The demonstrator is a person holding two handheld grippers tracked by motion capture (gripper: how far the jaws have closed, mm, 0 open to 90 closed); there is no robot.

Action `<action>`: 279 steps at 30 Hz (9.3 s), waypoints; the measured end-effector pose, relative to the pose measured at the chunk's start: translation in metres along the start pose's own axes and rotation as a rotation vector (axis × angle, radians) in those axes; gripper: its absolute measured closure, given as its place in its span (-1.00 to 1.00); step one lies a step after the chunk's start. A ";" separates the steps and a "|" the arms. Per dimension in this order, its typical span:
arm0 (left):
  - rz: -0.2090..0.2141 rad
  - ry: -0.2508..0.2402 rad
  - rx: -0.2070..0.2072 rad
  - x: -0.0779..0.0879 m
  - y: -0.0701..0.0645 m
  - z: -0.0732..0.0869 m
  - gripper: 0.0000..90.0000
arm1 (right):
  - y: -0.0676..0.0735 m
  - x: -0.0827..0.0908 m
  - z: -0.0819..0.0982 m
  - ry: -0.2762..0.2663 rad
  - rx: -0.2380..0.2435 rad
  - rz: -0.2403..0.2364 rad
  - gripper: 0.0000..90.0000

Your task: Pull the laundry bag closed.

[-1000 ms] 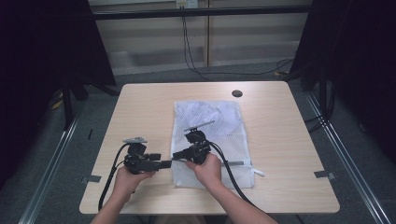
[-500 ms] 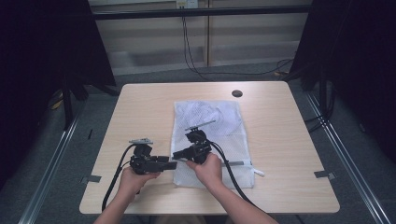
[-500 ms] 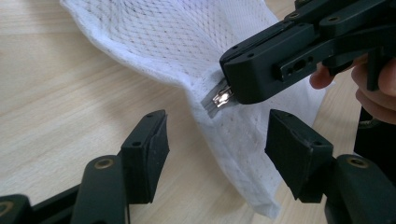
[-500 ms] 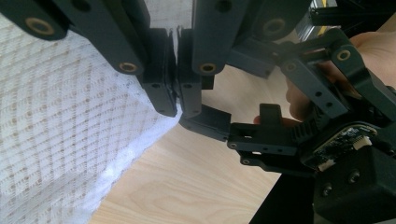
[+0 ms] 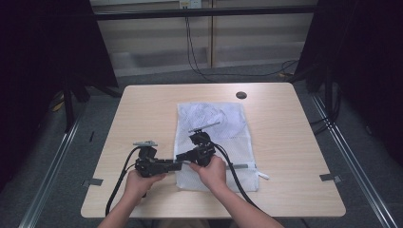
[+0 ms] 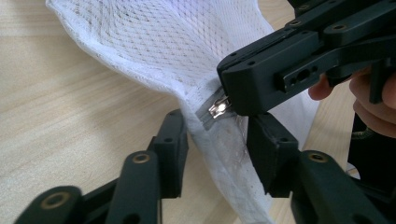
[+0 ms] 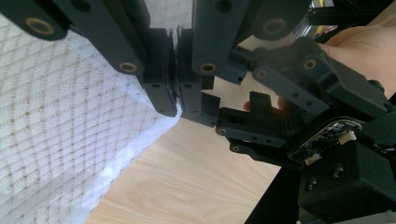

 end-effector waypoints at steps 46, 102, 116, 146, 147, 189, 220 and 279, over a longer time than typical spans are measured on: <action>0.001 -0.016 0.030 0.008 -0.001 -0.003 0.89 | -0.011 0.018 0.001 0.012 -0.015 0.001 0.93; 0.007 -0.009 0.049 0.009 -0.001 -0.004 0.89 | -0.029 0.040 0.007 0.021 -0.013 0.019 0.93; 0.011 -0.002 0.045 0.008 -0.001 -0.003 0.89 | -0.030 0.042 0.008 0.022 -0.012 0.012 0.93; 0.010 -0.013 0.067 0.012 0.001 -0.004 0.90 | -0.042 0.054 0.012 0.016 -0.019 0.046 0.93; 0.012 -0.008 0.065 0.011 0.001 -0.004 0.90 | -0.043 0.054 0.012 0.016 -0.020 0.047 0.93; 0.019 -0.010 0.079 0.012 0.001 -0.004 0.90 | -0.049 0.065 0.014 0.020 -0.008 0.068 0.93; 0.020 -0.015 0.086 0.014 0.002 -0.005 0.90 | -0.060 0.077 0.018 0.014 -0.018 0.086 0.93; 0.004 -0.023 0.099 0.017 0.003 -0.005 0.90 | -0.071 0.094 0.023 0.006 -0.022 0.103 0.93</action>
Point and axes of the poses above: each handheld gripper's, and its own axes: x roughly backward along the jaws, z roughly out of its underside, y roughly to its left, the point moved 3 cm from there along -x, roughly forward along the jaws, and after that the axes turned 5 degrees about -y, right-handed, at the moved point
